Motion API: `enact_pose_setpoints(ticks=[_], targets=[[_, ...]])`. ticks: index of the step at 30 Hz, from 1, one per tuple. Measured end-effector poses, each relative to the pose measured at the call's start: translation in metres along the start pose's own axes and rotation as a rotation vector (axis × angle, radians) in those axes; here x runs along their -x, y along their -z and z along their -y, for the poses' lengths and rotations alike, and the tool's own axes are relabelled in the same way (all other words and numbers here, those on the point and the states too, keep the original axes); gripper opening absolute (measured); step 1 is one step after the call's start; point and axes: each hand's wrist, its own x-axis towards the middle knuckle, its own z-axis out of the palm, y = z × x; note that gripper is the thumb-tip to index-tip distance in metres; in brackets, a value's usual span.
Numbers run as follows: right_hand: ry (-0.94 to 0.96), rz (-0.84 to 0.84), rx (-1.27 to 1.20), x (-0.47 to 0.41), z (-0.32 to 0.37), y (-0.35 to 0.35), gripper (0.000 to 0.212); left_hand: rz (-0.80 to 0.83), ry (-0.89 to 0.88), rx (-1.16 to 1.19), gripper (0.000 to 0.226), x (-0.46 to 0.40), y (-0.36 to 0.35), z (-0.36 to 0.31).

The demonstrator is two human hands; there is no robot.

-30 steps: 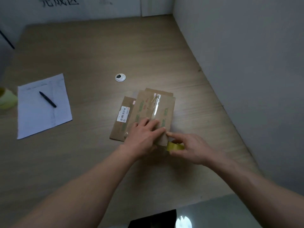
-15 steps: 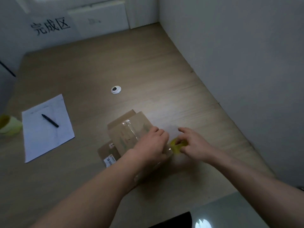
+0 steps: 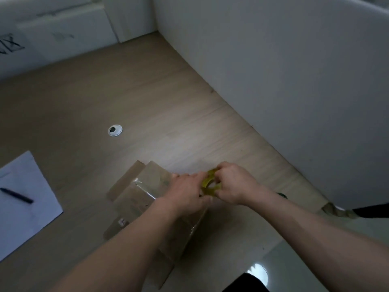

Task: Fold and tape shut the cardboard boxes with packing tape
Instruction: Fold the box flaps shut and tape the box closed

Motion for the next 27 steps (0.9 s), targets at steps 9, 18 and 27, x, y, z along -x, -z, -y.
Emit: enact_pose_setpoints(ticks=[9, 18, 27], targets=[[0.159, -0.035, 0.072, -0.019, -0.002, 0.008, 0.04, 0.141, 0.195, 0.372, 0.037, -0.016, 0.003, 0.002], [0.245, -0.12, -0.198, -0.016, -0.018, 0.001, 0.034, -0.037, 0.389, 0.247, 0.027, -0.014, -0.014, -0.001], [-0.321, 0.004, 0.037, 0.074, -0.12, -0.053, 0.059, -0.09, 0.507, 0.681, 0.028, -0.026, -0.018, 0.002]])
